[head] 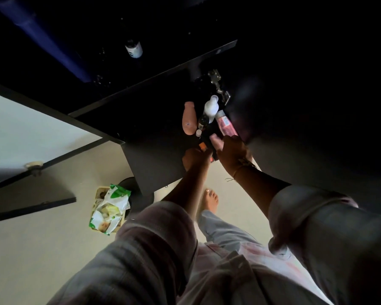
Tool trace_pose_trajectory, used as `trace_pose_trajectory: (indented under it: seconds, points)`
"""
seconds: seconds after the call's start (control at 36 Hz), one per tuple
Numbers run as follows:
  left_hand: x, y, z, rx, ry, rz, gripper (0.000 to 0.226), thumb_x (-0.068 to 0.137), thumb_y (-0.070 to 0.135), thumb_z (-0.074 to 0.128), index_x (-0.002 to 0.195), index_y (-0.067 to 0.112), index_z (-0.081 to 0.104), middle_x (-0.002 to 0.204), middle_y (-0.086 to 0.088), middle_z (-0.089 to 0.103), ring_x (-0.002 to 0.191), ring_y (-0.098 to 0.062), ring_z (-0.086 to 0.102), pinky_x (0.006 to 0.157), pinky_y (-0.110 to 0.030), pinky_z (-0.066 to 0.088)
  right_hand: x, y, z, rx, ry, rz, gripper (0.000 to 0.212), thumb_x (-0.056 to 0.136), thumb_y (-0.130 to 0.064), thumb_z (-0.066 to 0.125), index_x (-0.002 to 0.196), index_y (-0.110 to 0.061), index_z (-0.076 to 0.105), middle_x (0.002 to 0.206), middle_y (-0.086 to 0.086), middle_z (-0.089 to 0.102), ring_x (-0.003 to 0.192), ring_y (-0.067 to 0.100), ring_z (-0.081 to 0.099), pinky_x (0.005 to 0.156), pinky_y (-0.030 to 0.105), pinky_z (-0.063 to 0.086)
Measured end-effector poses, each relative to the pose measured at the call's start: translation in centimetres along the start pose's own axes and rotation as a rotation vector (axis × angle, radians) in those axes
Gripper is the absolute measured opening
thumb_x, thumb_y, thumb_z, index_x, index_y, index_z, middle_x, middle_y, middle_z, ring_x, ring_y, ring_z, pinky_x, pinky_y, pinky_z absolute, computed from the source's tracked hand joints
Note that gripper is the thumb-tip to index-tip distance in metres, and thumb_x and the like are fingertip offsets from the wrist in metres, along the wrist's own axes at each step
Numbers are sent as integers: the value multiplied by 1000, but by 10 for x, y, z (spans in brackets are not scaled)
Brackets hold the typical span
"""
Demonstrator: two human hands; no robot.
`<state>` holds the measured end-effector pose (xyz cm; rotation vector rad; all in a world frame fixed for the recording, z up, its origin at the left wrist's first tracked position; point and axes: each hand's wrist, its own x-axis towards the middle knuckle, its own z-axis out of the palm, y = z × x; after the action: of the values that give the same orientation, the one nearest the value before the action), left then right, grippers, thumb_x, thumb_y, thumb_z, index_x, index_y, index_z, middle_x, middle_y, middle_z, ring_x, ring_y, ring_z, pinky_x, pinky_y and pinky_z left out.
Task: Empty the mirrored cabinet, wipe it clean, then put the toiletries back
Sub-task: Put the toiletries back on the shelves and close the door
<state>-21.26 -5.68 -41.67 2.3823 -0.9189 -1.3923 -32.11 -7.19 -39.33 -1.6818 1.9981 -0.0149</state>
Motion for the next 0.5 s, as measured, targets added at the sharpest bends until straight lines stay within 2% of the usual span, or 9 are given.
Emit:
trace_pose_trajectory:
  seconds: [0.08, 0.22, 0.31, 0.39, 0.5]
  points:
    - [-5, -7, -6, -16, -10, 13, 39, 80, 48, 64, 88, 12, 77, 89, -8, 75, 88, -23, 71, 81, -32, 56, -2, 1, 3, 110, 18, 50, 63, 89, -69, 38, 93, -13, 66, 93, 15, 67, 89, 32, 66, 71, 34, 51]
    - [-13, -25, -14, -83, -3, 35, 37, 67, 54, 58, 62, 19, 71, 67, 0, 73, 66, -18, 72, 71, -36, 60, -16, 4, -2, 173, 26, 89, 66, 81, -72, 41, 67, -11, 61, 62, 5, 61, 62, 23, 61, 50, 24, 35]
    - [-29, -26, -27, -164, 3, 66, 36, 67, 51, 60, 67, 17, 72, 64, 3, 72, 63, -14, 71, 69, -38, 61, -29, -3, -14, 256, 35, 69, 65, 84, -69, 47, 59, -10, 54, 50, 1, 52, 51, 15, 52, 44, 21, 25]
    - [-50, -20, -46, -267, 13, 144, 37, 67, 50, 60, 75, 17, 72, 70, 3, 73, 68, -13, 72, 71, -39, 60, -45, -13, -26, 273, 56, 60, 62, 85, -67, 49, 63, -9, 55, 53, 1, 55, 50, 7, 51, 44, 18, 27]
    - [-86, -3, -83, -443, -8, 232, 13, 75, 27, 68, 77, 14, 67, 71, -1, 73, 69, -17, 72, 73, -44, 60, -65, -37, -47, 381, 169, -53, 57, 86, -64, 50, 67, -11, 56, 48, 1, 52, 45, 13, 51, 42, 27, 35]
